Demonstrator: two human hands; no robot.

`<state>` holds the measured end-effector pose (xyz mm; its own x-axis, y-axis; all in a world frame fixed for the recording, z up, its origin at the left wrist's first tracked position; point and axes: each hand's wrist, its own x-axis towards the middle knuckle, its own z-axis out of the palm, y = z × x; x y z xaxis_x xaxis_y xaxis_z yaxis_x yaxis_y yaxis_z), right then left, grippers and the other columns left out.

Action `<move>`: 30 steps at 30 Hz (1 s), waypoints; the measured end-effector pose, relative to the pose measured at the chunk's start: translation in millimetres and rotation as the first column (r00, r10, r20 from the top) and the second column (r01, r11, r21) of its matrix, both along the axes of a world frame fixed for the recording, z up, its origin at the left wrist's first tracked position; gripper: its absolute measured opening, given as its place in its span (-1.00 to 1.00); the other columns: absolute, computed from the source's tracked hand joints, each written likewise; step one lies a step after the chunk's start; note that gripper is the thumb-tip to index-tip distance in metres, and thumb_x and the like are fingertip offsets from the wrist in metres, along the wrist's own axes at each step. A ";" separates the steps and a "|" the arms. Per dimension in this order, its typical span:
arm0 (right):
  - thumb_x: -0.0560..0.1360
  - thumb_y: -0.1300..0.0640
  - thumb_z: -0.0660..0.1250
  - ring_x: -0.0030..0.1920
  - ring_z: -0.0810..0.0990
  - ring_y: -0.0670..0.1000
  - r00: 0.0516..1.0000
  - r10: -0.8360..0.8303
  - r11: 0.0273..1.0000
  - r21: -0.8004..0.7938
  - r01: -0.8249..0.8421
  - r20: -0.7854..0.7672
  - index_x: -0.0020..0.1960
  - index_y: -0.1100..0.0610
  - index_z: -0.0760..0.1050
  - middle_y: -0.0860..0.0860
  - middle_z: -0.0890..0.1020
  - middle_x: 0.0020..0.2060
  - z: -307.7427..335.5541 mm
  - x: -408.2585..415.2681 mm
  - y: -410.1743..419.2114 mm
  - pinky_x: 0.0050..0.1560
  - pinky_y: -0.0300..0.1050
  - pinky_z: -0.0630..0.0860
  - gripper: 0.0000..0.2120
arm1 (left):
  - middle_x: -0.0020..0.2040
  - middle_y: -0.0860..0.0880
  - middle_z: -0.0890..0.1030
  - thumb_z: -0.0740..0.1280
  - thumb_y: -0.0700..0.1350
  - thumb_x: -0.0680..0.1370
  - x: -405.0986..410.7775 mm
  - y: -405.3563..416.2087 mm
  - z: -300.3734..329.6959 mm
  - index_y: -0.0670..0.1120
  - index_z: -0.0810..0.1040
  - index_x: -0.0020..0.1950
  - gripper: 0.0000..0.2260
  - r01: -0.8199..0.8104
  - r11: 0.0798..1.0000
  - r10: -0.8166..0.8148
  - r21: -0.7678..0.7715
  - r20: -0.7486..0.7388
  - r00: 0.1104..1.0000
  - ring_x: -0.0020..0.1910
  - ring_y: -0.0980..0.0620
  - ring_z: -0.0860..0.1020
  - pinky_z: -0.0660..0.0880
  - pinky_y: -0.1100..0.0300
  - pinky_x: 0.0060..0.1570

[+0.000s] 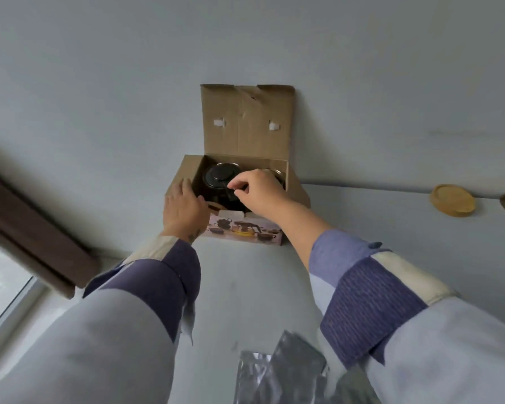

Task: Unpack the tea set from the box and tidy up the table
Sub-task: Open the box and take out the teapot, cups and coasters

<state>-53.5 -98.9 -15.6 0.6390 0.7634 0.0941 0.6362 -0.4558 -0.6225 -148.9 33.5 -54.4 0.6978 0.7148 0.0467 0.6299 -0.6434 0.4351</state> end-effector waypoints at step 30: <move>0.53 0.34 0.18 -0.37 0.42 0.02 0.938 0.286 0.753 -0.651 -0.093 0.196 0.03 0.27 0.53 0.04 0.39 -0.39 -12.1 -17.8 92.1 -0.32 -0.13 0.37 -0.83 | 0.55 -0.03 0.09 -0.03 -0.12 0.65 -19.8 9.3 -16.5 -0.05 -0.10 0.57 -0.51 0.156 0.952 -0.129 -0.263 0.116 0.985 0.44 -0.06 0.28 0.28 0.07 0.31</move>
<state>-71.3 -6.8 -27.8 0.4969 0.8133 -0.3027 0.8471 -0.5304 -0.0346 -168.6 42.8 -70.9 0.7950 0.6034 -0.0622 0.4867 -0.5733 0.6591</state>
